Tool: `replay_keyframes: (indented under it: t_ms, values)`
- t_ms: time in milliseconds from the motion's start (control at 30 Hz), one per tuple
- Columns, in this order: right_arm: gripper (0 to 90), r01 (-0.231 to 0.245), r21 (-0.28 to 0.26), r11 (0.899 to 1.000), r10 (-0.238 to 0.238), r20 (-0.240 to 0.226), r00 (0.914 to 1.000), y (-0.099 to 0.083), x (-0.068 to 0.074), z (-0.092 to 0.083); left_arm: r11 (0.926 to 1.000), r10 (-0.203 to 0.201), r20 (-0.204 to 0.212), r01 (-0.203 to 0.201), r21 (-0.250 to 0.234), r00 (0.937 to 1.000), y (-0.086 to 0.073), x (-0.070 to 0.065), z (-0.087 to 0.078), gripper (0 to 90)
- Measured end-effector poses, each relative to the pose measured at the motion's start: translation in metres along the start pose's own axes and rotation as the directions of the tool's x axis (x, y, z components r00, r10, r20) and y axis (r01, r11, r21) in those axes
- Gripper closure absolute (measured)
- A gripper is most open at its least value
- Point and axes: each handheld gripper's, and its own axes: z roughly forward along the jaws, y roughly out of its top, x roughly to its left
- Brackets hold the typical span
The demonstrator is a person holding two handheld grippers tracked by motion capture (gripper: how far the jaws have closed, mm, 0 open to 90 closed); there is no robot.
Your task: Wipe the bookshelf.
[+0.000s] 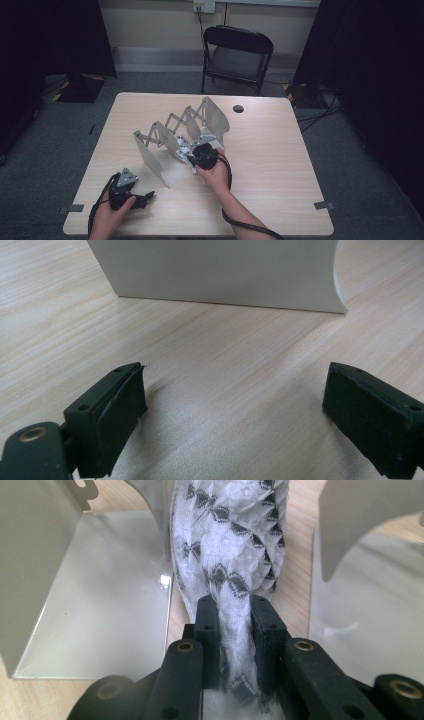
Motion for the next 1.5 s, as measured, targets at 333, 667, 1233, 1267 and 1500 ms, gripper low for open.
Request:
replay_keyframes:
  t_ms: [333, 667, 1233, 1267, 1500]
  values:
    - [77.2, 0.002, -0.114, 0.993, 0.001, 0.024, 0.9997, 0.029, -0.010, -0.051, 1.0000, 0.001, 0.001, -0.001, 0.000, 1.0000, 0.000, 0.000, 0.000, 9.3]
    - [77.2, -0.020, -0.184, 0.983, 0.028, 0.044, 0.9986, 0.049, -0.021, -0.074, 1.0000, 0.000, 0.000, 0.000, 0.000, 1.0000, 0.000, 0.000, 0.000, 9.3]
    - [77.2, -0.070, -0.083, 0.994, 0.074, 0.041, 0.9964, 0.004, -0.027, -0.033, 1.0000, 0.003, 0.000, -0.003, 0.002, 1.0000, 0.000, 0.000, 0.000, 9.3]
    - [77.2, -0.071, -0.077, 0.995, 0.074, 0.043, 0.9963, 0.002, -0.028, -0.032, 1.0000, 0.003, 0.000, -0.003, 0.002, 1.0000, 0.000, 0.000, 0.000, 9.2]
    - [77.2, -0.069, -0.040, 0.997, 0.070, 0.038, 0.9968, -0.010, -0.029, -0.024, 1.0000, 0.003, 0.000, -0.003, 0.002, 1.0000, 0.000, 0.000, 0.000, 9.3]
